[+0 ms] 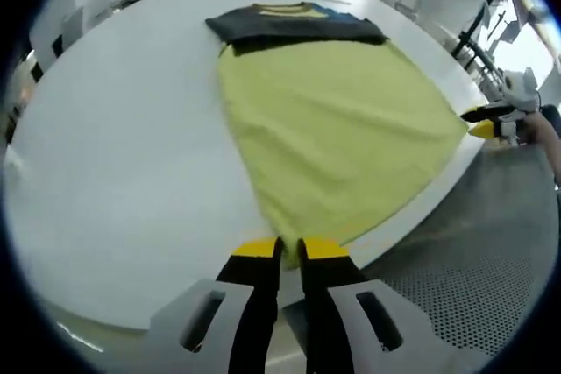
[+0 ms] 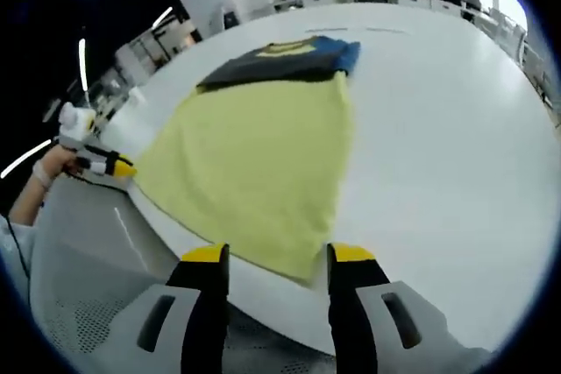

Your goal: Fold the garment on the visible template until the final outline fits inside the template.

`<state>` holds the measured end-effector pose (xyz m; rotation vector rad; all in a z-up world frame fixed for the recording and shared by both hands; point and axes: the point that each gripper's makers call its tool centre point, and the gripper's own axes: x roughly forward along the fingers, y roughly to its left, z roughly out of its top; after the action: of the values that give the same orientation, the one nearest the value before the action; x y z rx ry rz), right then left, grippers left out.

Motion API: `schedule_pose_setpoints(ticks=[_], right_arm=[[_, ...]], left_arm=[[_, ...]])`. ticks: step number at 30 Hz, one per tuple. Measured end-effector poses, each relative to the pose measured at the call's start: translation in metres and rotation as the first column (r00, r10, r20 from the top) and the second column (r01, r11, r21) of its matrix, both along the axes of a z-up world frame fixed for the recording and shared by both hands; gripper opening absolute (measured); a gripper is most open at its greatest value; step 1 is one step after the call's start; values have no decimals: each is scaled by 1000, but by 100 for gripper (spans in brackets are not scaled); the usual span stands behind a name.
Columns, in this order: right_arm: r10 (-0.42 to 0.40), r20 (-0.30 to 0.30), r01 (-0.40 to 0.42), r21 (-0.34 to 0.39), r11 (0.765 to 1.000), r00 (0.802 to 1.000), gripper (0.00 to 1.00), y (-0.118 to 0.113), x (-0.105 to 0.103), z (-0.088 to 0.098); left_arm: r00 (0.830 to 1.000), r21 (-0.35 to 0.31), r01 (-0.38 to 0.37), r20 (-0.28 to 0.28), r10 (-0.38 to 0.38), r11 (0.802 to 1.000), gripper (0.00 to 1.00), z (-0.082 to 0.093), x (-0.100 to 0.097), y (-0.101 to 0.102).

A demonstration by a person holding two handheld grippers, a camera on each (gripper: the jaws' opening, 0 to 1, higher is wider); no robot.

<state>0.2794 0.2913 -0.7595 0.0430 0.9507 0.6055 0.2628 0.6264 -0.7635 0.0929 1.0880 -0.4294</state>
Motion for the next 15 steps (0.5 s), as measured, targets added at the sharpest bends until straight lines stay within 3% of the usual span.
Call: schedule_pose_setpoints(ticks=[2, 6, 10, 13, 15], right_arm=[[27, 13, -26, -70, 997, 1000, 38, -4, 1, -3], [31, 20, -29, -87, 996, 999, 33, -4, 1, -5], [50, 53, -39, -179, 983, 997, 17, -16, 6, -9], [53, 41, -45, -171, 984, 998, 18, -14, 5, -8], [81, 53, -69, -202, 977, 995, 17, -15, 5, -9]], left_arm=[[1000, -1, -1, 1, 1, 1000, 5, 0, 0, 0], [1000, -6, -4, 2, 4, 1000, 4, 0, 0, 1], [1000, -3, -1, 2, 1, 1000, 4, 0, 0, 1], [1000, 6, 12, -3, -12, 1000, 4, 0, 0, 0], [1000, 9, 18, -9, -18, 1000, 3, 0, 0, 0]])
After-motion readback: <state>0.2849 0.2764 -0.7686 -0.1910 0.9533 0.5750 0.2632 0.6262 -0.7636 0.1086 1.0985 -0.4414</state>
